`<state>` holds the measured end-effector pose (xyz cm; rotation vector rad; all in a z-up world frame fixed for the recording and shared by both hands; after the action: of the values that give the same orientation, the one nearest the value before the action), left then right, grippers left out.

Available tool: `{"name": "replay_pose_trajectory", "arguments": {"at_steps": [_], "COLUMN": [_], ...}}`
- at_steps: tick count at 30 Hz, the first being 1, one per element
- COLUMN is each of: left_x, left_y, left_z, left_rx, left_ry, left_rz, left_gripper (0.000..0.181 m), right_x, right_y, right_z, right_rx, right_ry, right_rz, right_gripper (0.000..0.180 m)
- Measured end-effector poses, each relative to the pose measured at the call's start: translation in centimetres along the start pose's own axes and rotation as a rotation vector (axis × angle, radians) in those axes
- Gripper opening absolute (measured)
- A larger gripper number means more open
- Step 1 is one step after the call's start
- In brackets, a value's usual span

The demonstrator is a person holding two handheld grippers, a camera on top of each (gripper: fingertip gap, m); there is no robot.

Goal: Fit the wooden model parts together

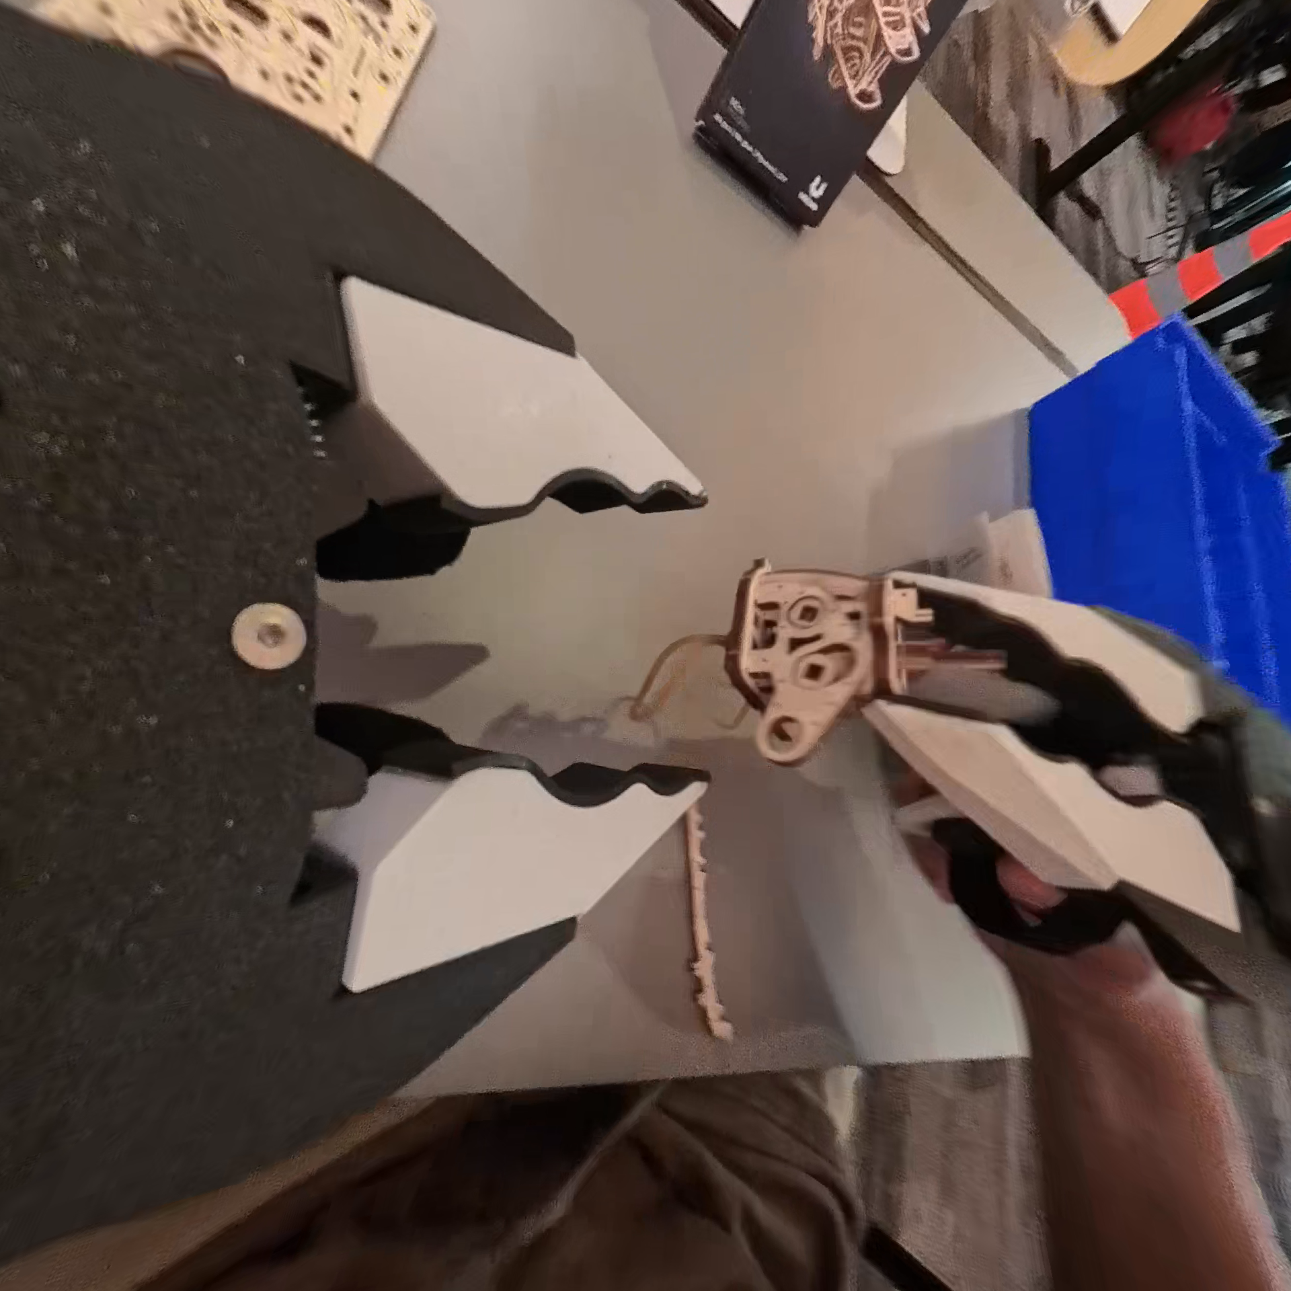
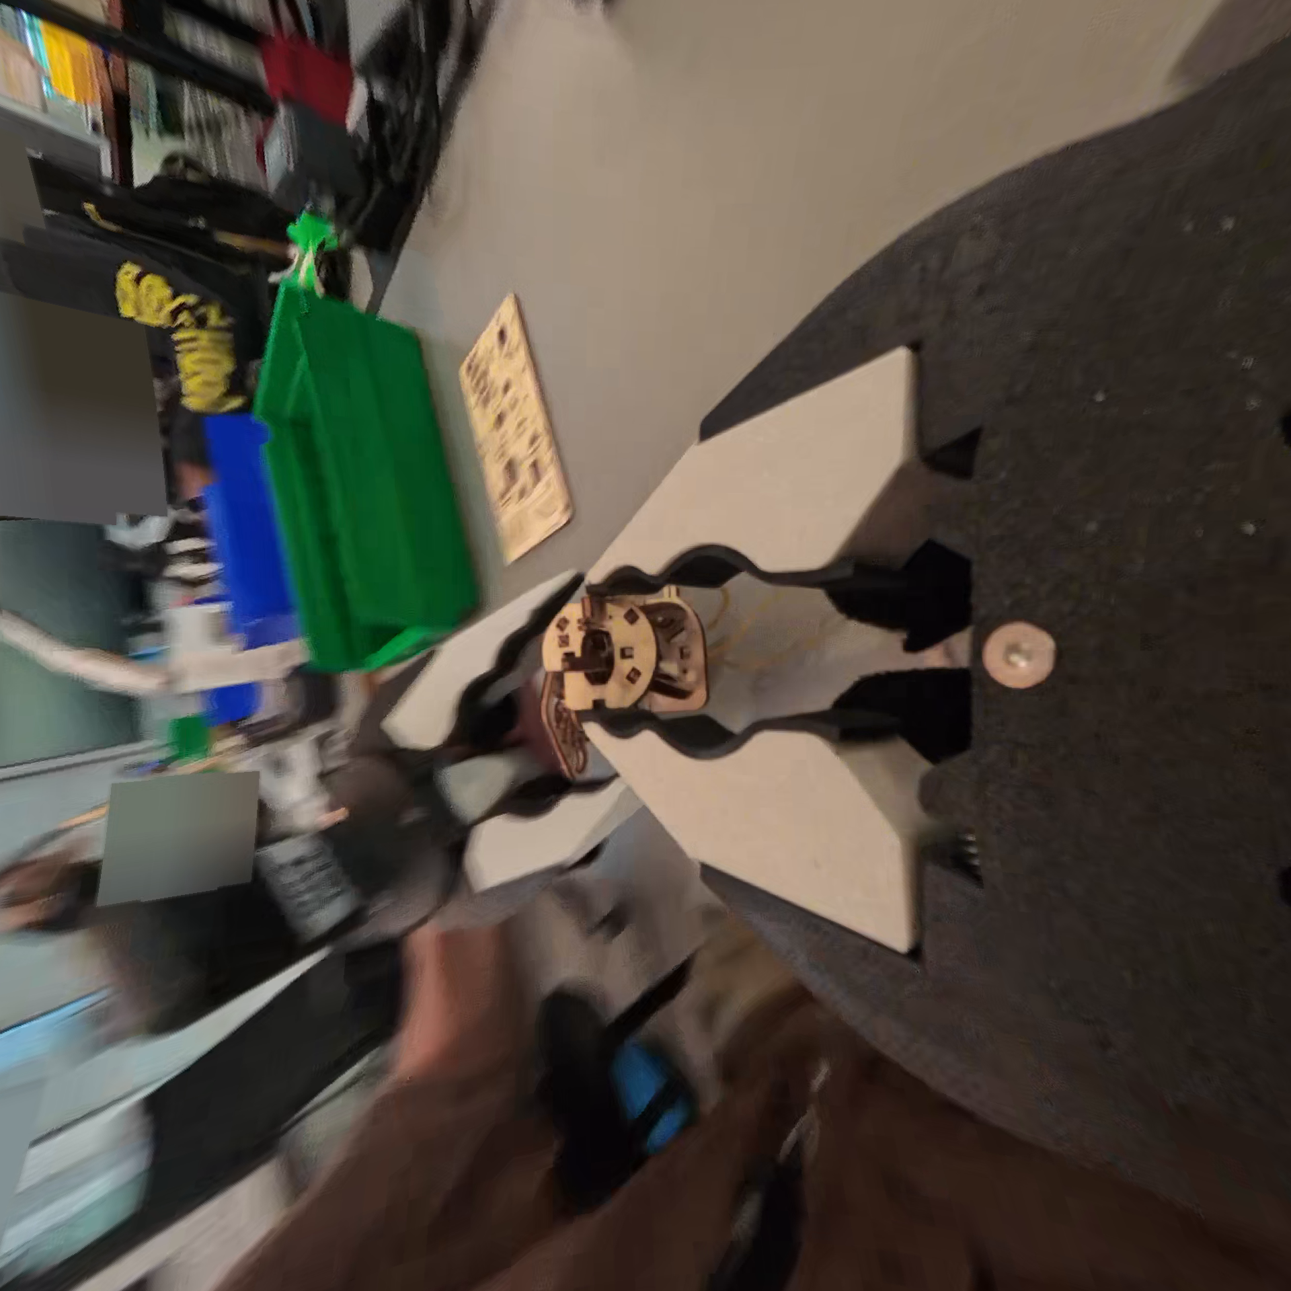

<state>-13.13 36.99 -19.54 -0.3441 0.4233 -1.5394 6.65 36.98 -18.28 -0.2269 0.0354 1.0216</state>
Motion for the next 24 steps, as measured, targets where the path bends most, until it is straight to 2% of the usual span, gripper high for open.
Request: {"name": "replay_pose_trajectory", "arguments": {"at_steps": [2, 4, 5, 8, 16, 18, 20, 21, 24], "left_x": [-0.1, -0.3, -0.3, -0.4, -0.4, -0.6, -1.3, -1.7, -2.7], "left_y": [0.0, 0.0, -0.2, -0.6, -0.2, -0.3, -0.6, -0.6, 0.2], "left_z": [0.5, 0.8, 1.0, 1.8, 2.0, 1.8, 1.6, 1.5, 1.0], "left_rx": [0.104, 0.157, 0.202, 0.329, 0.327, 0.293, 0.215, 0.130, -0.198], "left_ry": [-0.042, -0.085, -0.097, -0.136, -0.212, -0.184, -0.105, -0.028, 0.284], "left_rz": [-0.029, -0.049, -0.041, -0.052, -0.068, -0.023, 0.093, 0.161, 0.341], "left_gripper": [0.072, 0.074, 0.069, 0.055, 0.049, 0.049, 0.048, 0.048, 0.048], "right_x": [0.6, 1.2, 1.2, 1.2, 0.8, 1.1, 1.8, 2.1, 2.2], "right_y": [0.0, 0.1, 0.1, 0.4, 0.9, 0.8, 0.2, -0.2, -1.7], "right_z": [0.1, -0.2, -0.3, -0.7, -1.2, -1.2, -1.1, -0.9, -0.2], "right_rx": [0.074, 0.114, 0.134, 0.157, 0.217, 0.189, 0.137, 0.090, -0.048], "right_ry": [0.219, 0.315, 0.347, 0.389, 0.401, 0.353, 0.286, 0.254, 0.148], "right_rz": [0.093, 0.120, 0.148, 0.176, 0.178, 0.107, 0.016, -0.050, -0.253], "right_gripper": [0.031, 0.031, 0.030, 0.031, 0.031, 0.031, 0.038, 0.045, 0.045]}}
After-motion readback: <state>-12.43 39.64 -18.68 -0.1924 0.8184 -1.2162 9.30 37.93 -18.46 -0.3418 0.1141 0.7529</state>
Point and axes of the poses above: each gripper's, where its closed fingertips meet, y out along the fingers, z out of its top, x = y × z across the jaws, the point moved 10 cm from there along -y, back along the fingers, and after that the axes turned 14 degrees about -z, right-handed, at the moved point
